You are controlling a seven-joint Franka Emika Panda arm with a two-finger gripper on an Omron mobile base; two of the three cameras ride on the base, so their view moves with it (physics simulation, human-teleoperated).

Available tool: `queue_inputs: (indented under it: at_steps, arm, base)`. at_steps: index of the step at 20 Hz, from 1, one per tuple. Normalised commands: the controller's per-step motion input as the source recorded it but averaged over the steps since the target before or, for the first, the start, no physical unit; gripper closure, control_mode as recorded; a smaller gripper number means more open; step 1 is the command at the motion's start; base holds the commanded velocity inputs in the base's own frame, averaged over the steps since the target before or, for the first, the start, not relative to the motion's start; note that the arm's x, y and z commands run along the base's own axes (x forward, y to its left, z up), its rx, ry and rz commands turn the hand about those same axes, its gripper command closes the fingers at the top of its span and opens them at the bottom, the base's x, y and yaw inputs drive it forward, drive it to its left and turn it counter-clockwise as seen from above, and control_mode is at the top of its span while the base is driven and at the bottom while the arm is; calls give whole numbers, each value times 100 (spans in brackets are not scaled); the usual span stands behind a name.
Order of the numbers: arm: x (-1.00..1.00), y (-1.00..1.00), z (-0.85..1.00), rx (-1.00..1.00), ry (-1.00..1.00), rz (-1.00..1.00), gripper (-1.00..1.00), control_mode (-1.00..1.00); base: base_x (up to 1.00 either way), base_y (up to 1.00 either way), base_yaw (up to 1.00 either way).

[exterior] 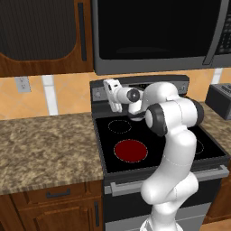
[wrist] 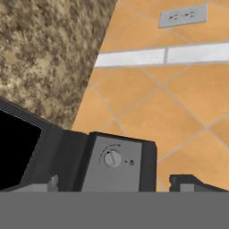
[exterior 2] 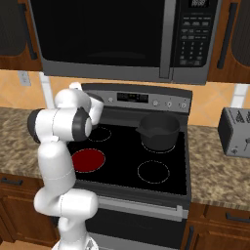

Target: Turn off the front left burner of the stove.

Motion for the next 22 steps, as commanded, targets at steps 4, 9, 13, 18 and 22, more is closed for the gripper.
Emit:
queue_inputs:
  at_steps: [4, 9, 13, 18, 22]
  arm:
    - [0, 0, 0, 0, 0, 0, -100, -100]
    - [0, 3, 0, 0, 0, 0, -100, -100]
    - [0, 14, 0, 0, 0, 0, -100, -100]
    - [7, 1, 0, 0, 0, 0, -100, -100]
    - [12, 0, 0, 0, 0, 0, -100, -100]
  base:
    - [0, 0, 0]
    - [0, 0, 0]
    - [0, 0, 0]
    - [0, 0, 0]
    - [0, 0, 0]
